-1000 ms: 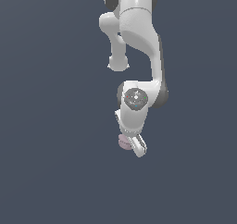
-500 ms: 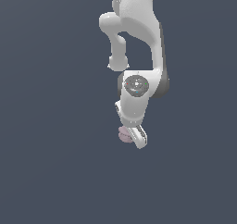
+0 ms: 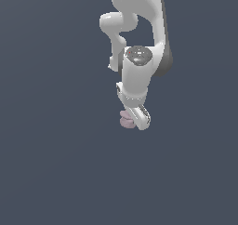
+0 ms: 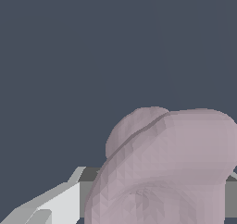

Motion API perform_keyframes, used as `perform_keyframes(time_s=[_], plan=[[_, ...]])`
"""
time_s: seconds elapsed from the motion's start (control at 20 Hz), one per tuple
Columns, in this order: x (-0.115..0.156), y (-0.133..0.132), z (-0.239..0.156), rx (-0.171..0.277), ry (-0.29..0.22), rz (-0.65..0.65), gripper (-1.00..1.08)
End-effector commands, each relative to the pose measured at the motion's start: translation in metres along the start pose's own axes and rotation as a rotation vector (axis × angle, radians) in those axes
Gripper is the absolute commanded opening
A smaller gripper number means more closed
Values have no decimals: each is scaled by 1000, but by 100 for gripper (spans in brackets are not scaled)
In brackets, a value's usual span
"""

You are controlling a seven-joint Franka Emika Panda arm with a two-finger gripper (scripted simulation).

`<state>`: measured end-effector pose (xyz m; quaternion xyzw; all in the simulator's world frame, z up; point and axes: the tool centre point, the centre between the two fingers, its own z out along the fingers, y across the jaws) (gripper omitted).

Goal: Pick up the object and move it to a goal position.

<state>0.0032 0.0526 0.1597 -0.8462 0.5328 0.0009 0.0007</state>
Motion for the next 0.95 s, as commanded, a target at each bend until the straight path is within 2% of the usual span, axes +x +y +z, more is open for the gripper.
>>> perform_keyframes(time_s=[0.0, 0.45, 0.9], plan=[[-6, 11, -17, 0, 0, 0, -100], [-20, 37, -59, 0, 1, 0, -100], [-25, 44, -73, 0, 2, 0, -100]])
